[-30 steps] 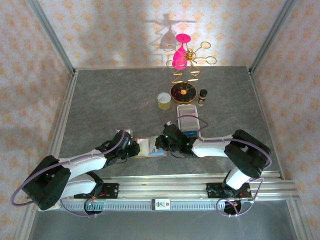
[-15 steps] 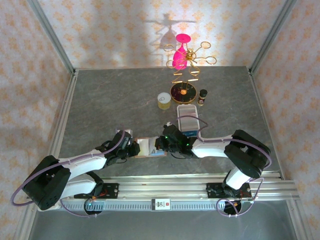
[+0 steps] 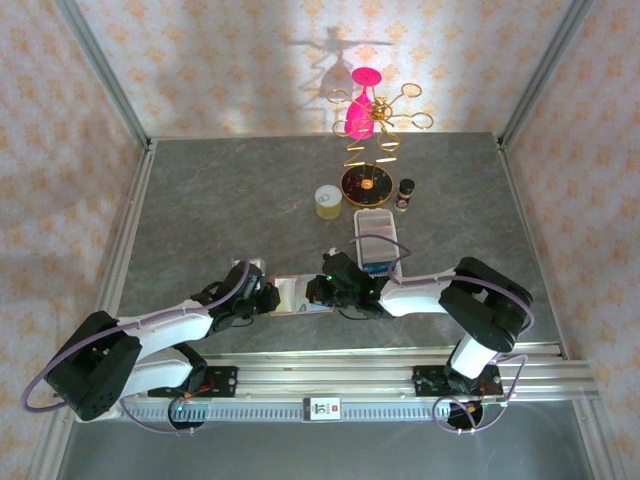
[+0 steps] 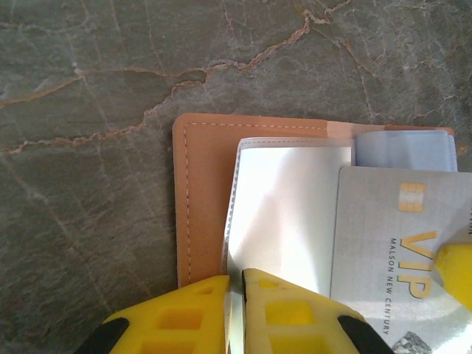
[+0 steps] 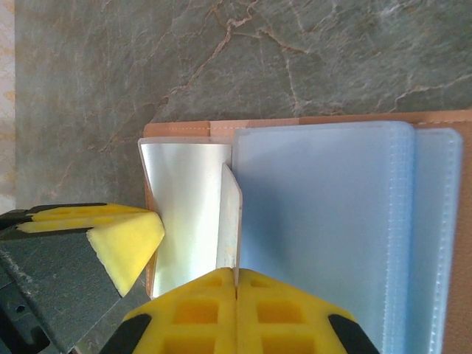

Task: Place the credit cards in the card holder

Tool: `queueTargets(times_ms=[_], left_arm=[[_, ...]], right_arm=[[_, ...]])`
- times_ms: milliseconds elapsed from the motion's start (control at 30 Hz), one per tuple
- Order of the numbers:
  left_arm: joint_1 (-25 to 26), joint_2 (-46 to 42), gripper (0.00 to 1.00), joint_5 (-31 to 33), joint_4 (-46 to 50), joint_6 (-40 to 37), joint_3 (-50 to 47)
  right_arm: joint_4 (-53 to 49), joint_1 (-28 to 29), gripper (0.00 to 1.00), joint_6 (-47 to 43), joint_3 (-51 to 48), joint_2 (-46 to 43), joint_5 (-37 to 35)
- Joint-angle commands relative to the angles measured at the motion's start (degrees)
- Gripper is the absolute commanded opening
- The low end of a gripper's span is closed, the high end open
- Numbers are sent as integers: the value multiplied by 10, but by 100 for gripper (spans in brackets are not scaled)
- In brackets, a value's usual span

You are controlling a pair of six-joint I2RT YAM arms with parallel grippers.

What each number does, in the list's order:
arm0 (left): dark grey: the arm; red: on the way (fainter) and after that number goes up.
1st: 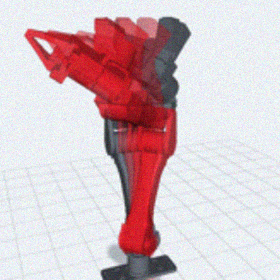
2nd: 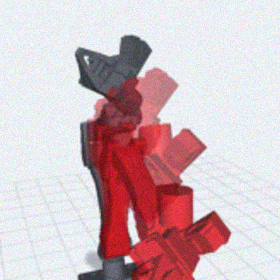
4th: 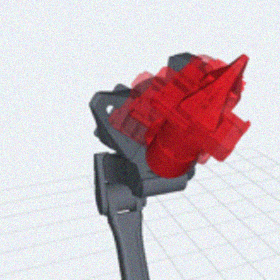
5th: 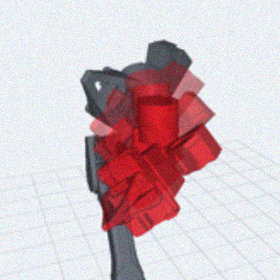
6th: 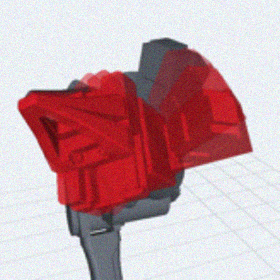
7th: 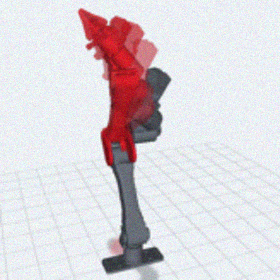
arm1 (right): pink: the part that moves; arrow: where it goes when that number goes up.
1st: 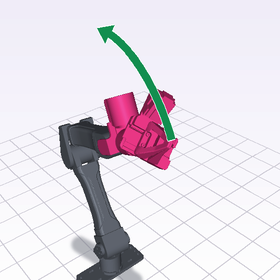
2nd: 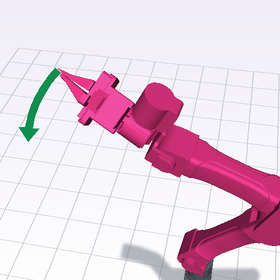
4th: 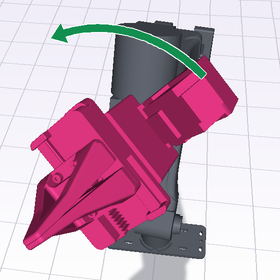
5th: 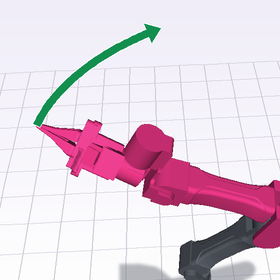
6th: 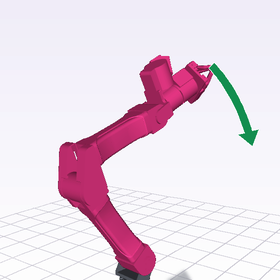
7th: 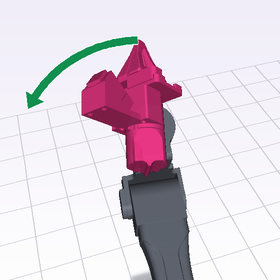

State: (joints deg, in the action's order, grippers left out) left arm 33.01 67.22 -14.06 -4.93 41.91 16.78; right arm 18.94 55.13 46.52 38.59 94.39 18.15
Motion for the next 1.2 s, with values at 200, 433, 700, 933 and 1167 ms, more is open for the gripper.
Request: queueTargets(times_ms=[200, 433, 700, 933, 1167], left_arm=[[7, 1, 14, 11, 10, -3, -19], [7, -1, 13, 11, 12, -3, -20], [8, -5, 13, 11, 11, -2, -22], [7, -4, 13, 11, 10, -3, -24], [7, -3, 13, 11, 8, -2, -24]], right_arm=[[-55, 4, 0, -25, 9, -37, -91], [-62, -4, 0, -38, 13, -46, -111], [-37, -5, 0, -37, 17, -19, -75], [-22, -3, 0, -28, 17, -4, -55], [-15, -1, 0, -16, 11, 0, -45]])
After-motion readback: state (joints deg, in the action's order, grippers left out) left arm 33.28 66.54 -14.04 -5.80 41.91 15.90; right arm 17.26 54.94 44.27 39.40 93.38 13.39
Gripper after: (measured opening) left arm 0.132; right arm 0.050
